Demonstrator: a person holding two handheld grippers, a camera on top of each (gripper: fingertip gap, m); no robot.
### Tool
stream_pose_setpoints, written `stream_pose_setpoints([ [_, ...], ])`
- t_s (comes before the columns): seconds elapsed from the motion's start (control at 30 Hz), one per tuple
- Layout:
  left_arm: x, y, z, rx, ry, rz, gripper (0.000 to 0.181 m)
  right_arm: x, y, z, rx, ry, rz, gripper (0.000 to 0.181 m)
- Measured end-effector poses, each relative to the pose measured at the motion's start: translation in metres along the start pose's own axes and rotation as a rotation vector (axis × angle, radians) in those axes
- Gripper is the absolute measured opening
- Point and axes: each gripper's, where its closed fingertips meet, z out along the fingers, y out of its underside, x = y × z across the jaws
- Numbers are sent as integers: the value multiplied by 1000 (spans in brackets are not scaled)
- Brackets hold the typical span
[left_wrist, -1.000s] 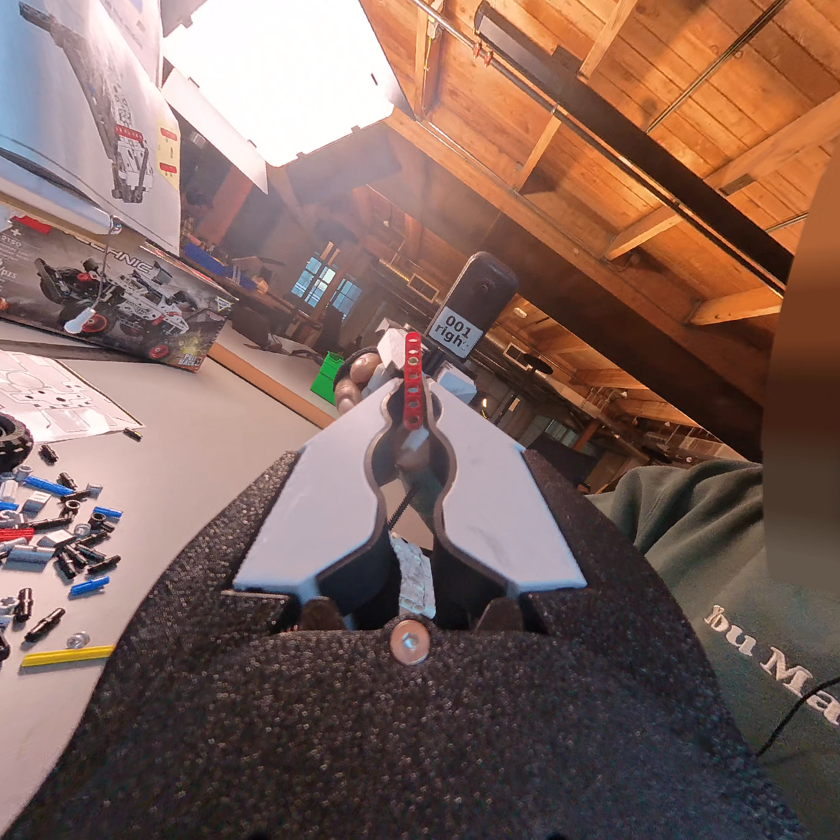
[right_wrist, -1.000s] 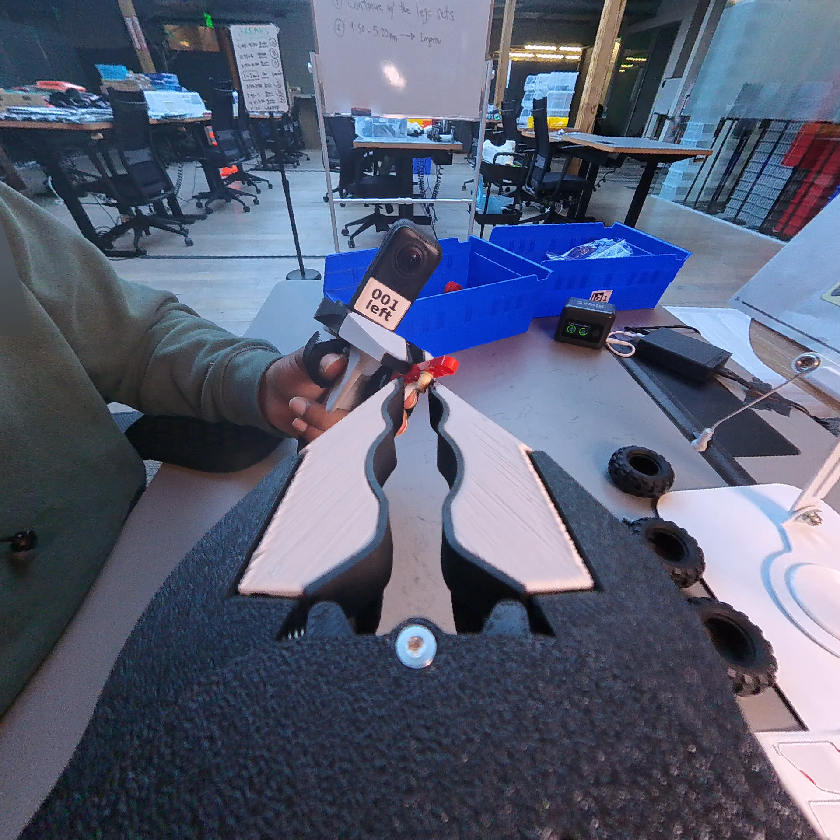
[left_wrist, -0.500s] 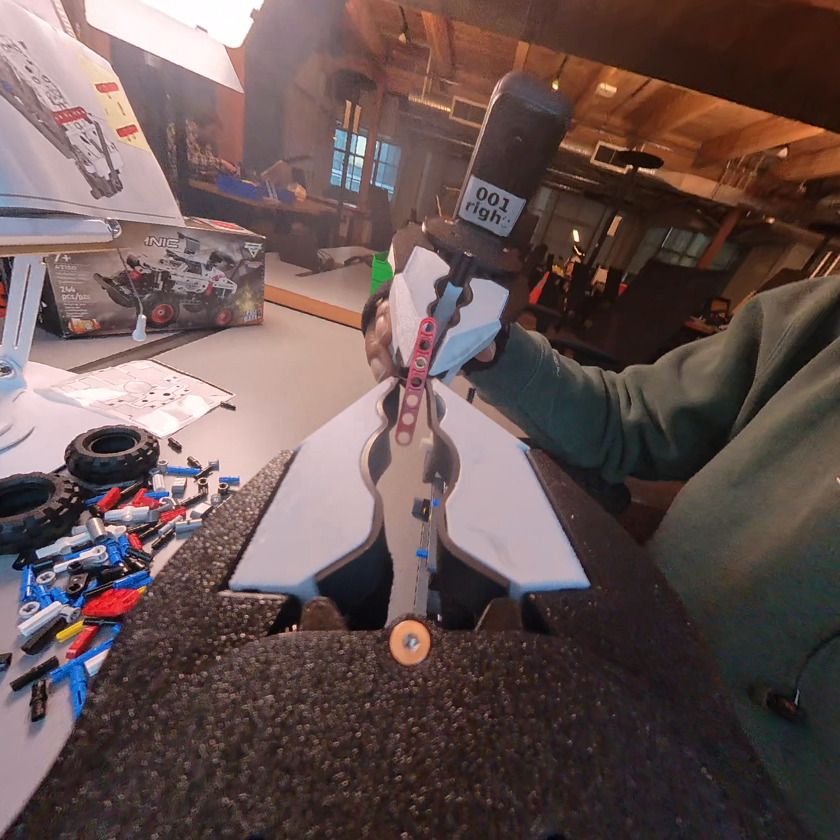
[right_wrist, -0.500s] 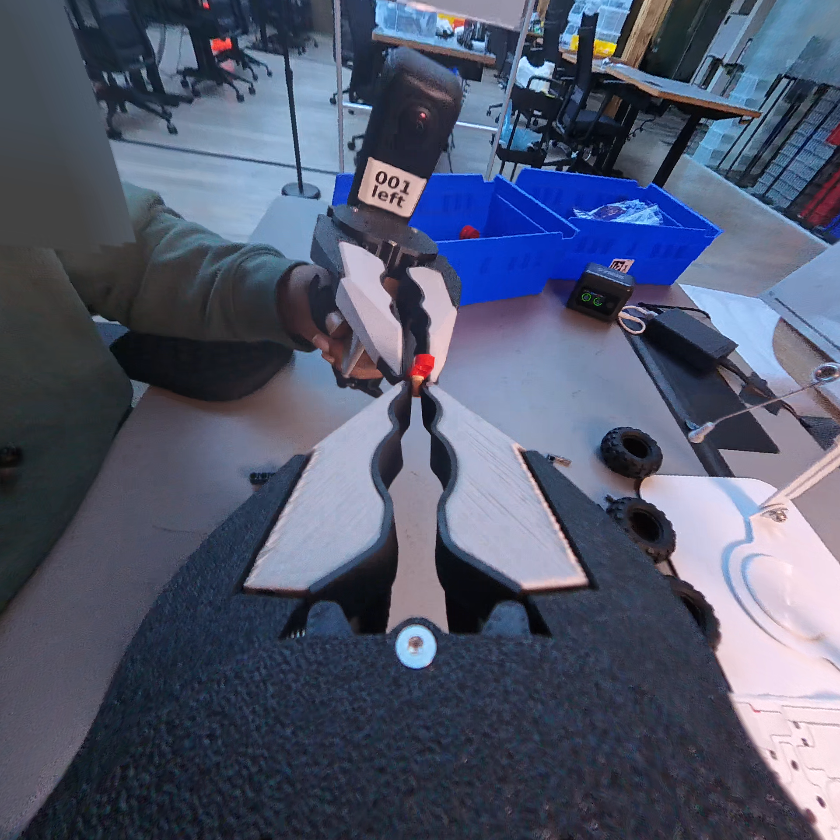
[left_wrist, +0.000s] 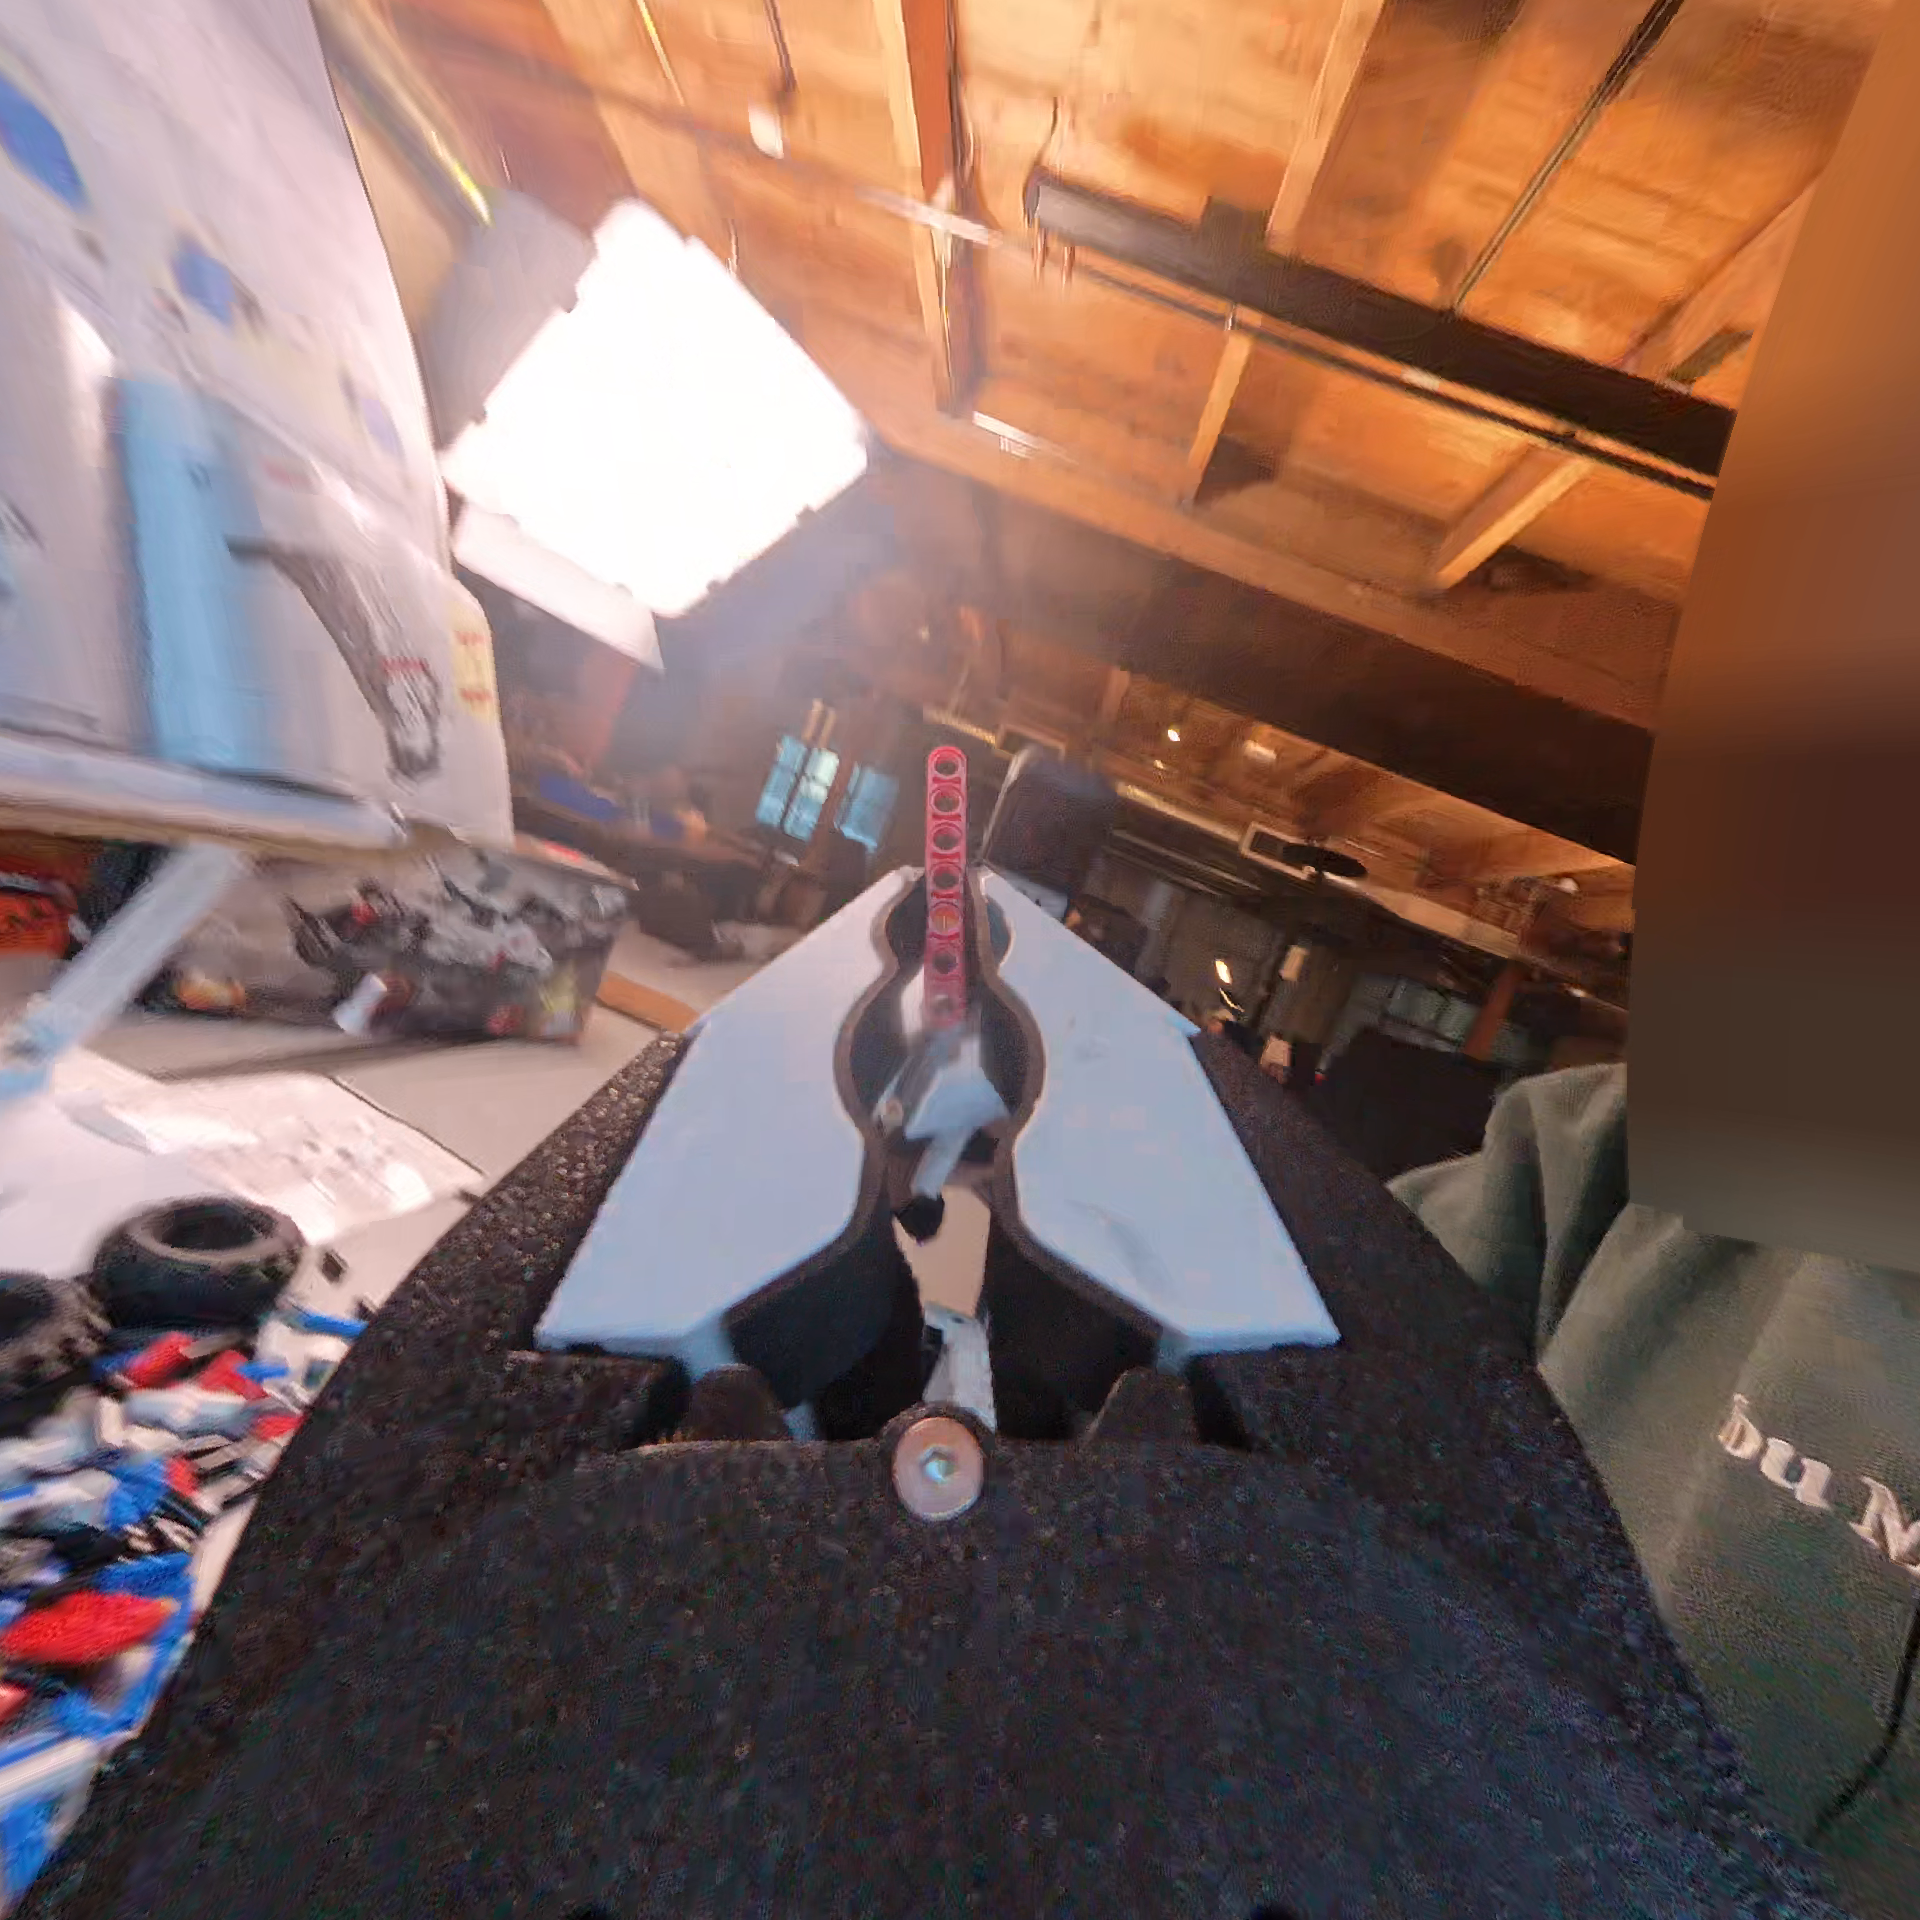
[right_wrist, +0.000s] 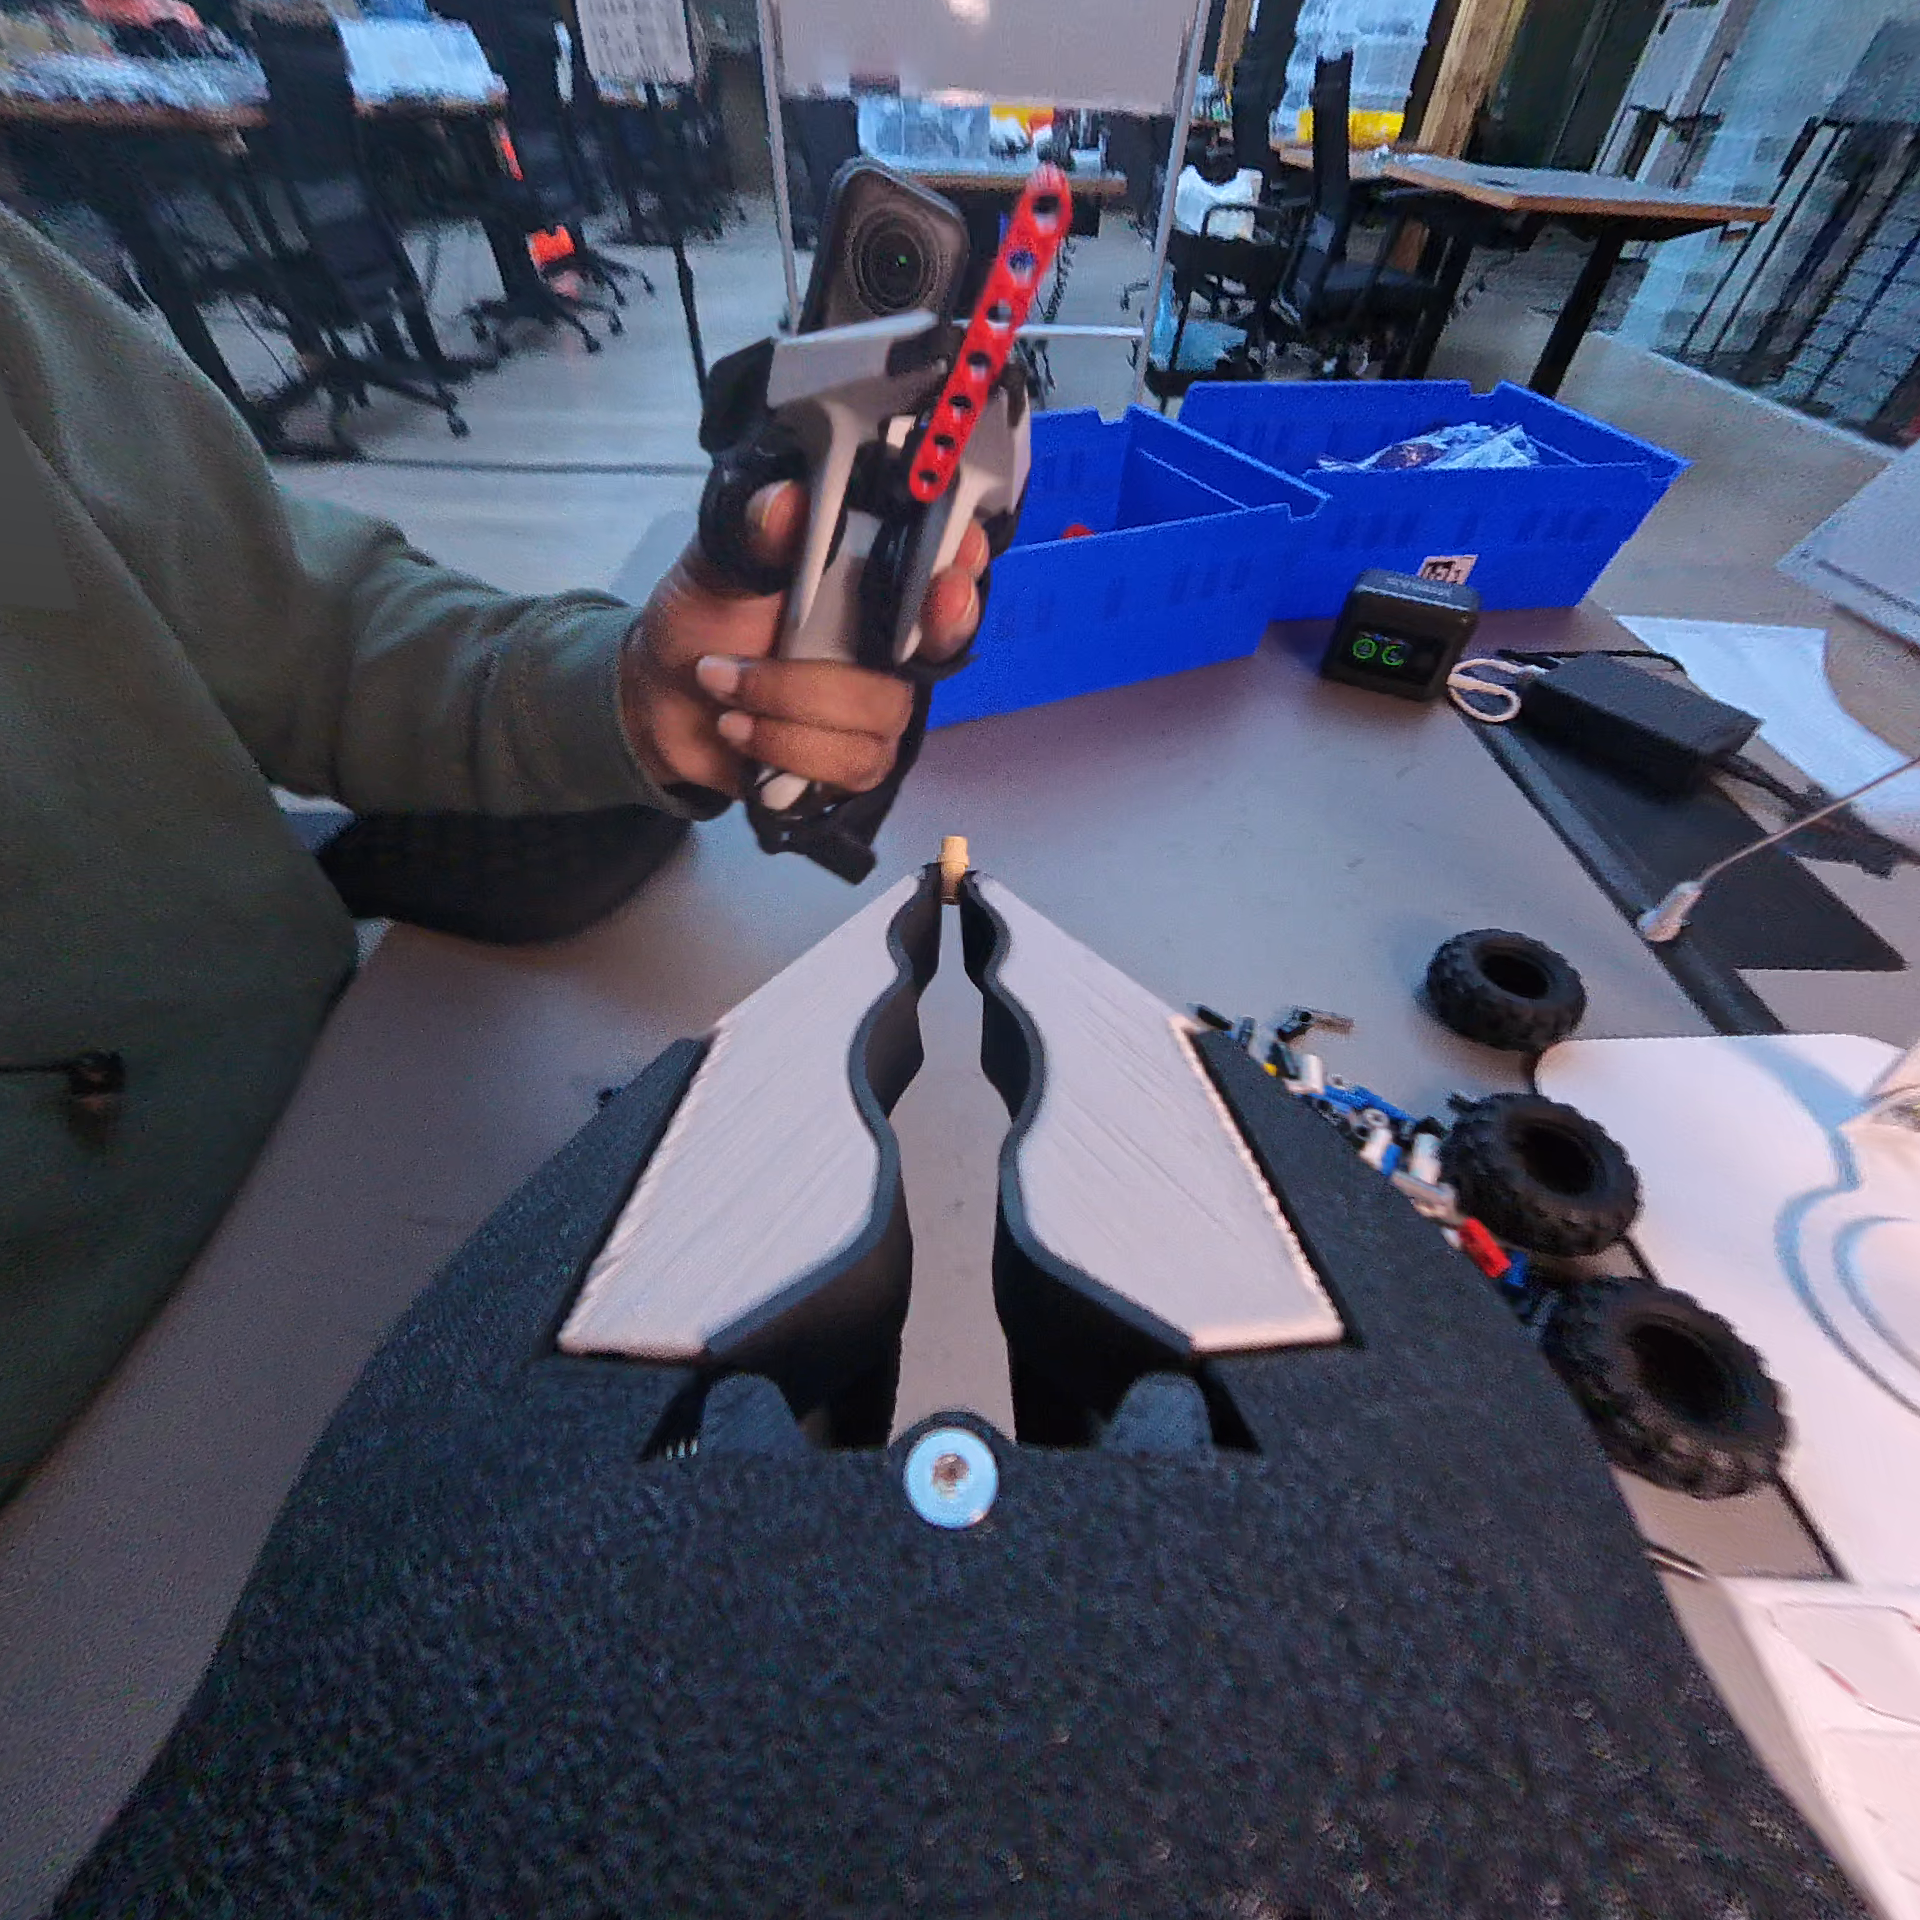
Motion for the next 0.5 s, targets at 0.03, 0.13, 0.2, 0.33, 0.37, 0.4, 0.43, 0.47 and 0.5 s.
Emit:
stream_pose_setpoints([
  [0.03,2,-11,-6,-10,-6,75,5,-2,-3,-2,49,-29,49,2],
  [0.13,-4,-7,-10,-82,-50,137,6,2,-17,-5,40,4,-14,2],
  [0.2,-28,6,-11,-151,-143,133,6,14,-11,-8,-30,64,-38,3],
  [0.33,-65,43,-18,-343,-303,215,7,62,60,-19,-285,231,-33,3],
  [0.37,-70,50,-19,-374,-325,232,7,71,76,-19,-314,248,-44,3],
  [0.4,-73,56,-20,-394,-340,245,7,75,90,-16,-334,240,-39,3],
  [0.43,-74,60,-19,-407,-346,255,7,79,103,-11,-359,232,-26,3],
  [0.47,-76,64,-19,-424,-351,262,7,82,115,-6,-394,229,-29,4],
  [0.5,-78,68,-20,-442,-361,272,7,86,125,-1,-429,228,-45,4],
])
